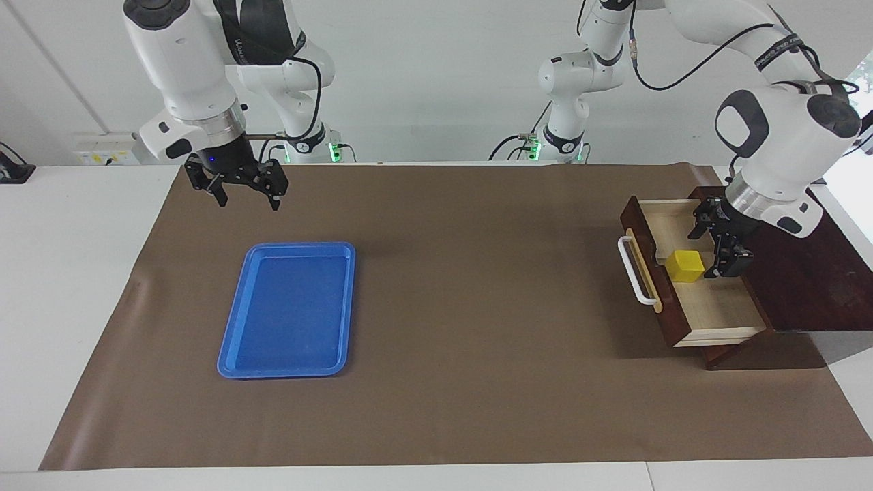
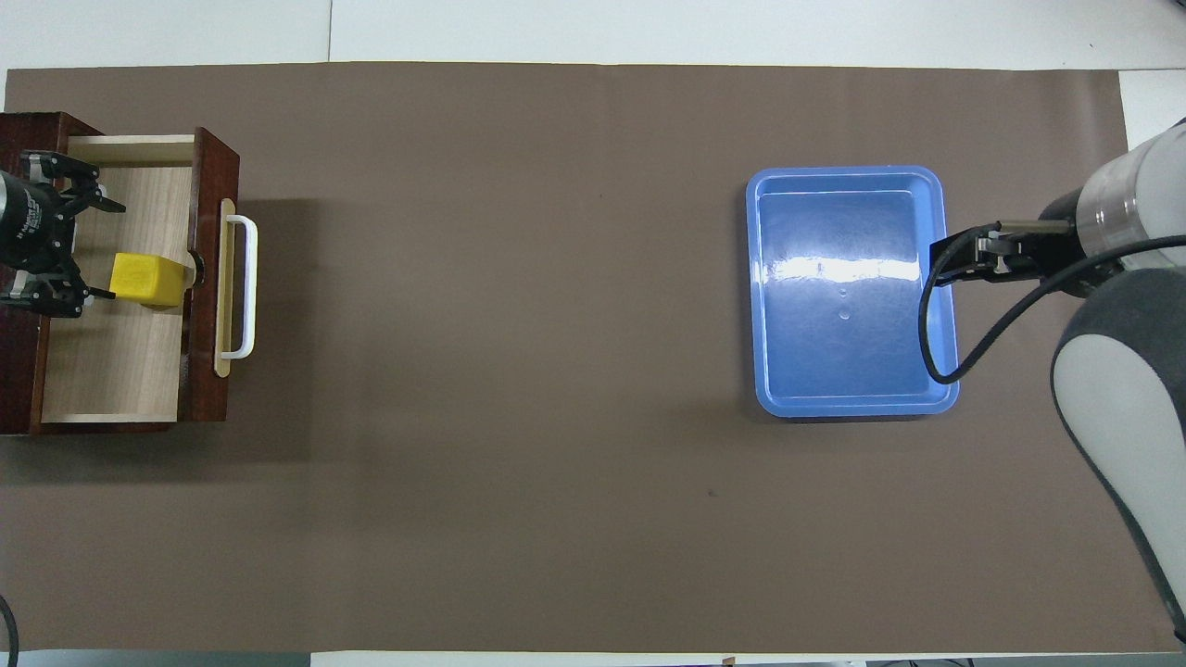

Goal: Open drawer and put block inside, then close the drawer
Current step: 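Release the cube in the drawer while the right gripper returns to rest, then push the drawer closed with the left gripper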

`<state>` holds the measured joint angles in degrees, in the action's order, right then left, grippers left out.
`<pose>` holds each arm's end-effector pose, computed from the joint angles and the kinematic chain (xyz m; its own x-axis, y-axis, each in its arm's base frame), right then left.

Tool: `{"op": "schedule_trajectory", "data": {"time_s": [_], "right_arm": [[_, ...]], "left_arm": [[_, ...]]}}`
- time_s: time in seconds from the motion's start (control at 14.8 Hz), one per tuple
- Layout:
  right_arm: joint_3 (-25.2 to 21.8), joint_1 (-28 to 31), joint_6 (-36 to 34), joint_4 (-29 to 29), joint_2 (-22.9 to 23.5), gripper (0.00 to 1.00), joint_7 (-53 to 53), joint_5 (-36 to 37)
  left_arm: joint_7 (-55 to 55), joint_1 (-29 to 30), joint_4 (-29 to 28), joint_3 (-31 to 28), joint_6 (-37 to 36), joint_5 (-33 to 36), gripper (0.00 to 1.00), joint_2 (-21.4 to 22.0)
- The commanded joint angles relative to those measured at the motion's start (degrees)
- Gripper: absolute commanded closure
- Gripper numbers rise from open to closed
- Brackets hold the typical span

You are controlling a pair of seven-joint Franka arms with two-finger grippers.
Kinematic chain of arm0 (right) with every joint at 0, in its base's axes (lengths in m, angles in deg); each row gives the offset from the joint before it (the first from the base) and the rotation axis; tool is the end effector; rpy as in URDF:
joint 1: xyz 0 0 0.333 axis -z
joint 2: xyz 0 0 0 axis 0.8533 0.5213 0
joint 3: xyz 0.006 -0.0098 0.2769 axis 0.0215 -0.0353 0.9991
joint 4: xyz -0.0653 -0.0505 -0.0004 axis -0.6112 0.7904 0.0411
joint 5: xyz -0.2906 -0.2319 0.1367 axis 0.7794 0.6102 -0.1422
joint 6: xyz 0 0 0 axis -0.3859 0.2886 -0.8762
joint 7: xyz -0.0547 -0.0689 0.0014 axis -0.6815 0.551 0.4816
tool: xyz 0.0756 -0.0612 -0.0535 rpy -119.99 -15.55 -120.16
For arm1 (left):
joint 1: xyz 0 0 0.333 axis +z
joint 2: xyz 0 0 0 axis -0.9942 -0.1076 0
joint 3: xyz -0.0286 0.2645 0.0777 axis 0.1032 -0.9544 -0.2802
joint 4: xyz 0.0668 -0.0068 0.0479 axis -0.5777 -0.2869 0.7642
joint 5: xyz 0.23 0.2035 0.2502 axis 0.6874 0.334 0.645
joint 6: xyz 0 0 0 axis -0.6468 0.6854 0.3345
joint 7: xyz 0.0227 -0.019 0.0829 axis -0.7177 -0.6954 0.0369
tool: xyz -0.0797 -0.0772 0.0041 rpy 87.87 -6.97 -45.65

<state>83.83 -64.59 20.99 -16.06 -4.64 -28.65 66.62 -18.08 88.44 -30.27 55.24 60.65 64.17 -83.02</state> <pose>0.5509 0.0557 0.5489 0.9952 -0.0966 0.0133 -0.0970 -0.9948 0.0319 0.6132 0.0240 0.4703 0.1085 0.9941 -0.0053 0.9935 -0.1082 0.0343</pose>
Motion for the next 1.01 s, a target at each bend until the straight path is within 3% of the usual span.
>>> {"op": "schedule_trajectory", "data": {"time_s": [0.0, 0.41, 0.68, 0.95], "right_arm": [[0.58, 0.74, 0.89, -4.51, -4.32, 0.0, 1.24, 0.94], [0.41, 3.72, -0.86, 0.57, -2.05, 0.0, 1.24, 0.06], [0.49, 5.57, -5.44, 7.7, 2.44, 0.0, 1.33, -0.11], [0.49, 8.03, -6.06, 7.1, 2.45, 0.0, 6.47, 0.06]], "left_arm": [[-8.95, -6.09, 0.34, -0.11, -0.09, -0.16, 0.0, -0.38], [-10.82, -10.16, -7.57, -0.2, 4.04, 3.45, 0.0, 0.15], [-10.3, -7.26, -8.73, -0.38, 6.24, 3.45, 0.0, 0.33], [-10.12, -4.8, -8.64, -0.46, 8.09, 3.71, 0.0, 0.24]]}}
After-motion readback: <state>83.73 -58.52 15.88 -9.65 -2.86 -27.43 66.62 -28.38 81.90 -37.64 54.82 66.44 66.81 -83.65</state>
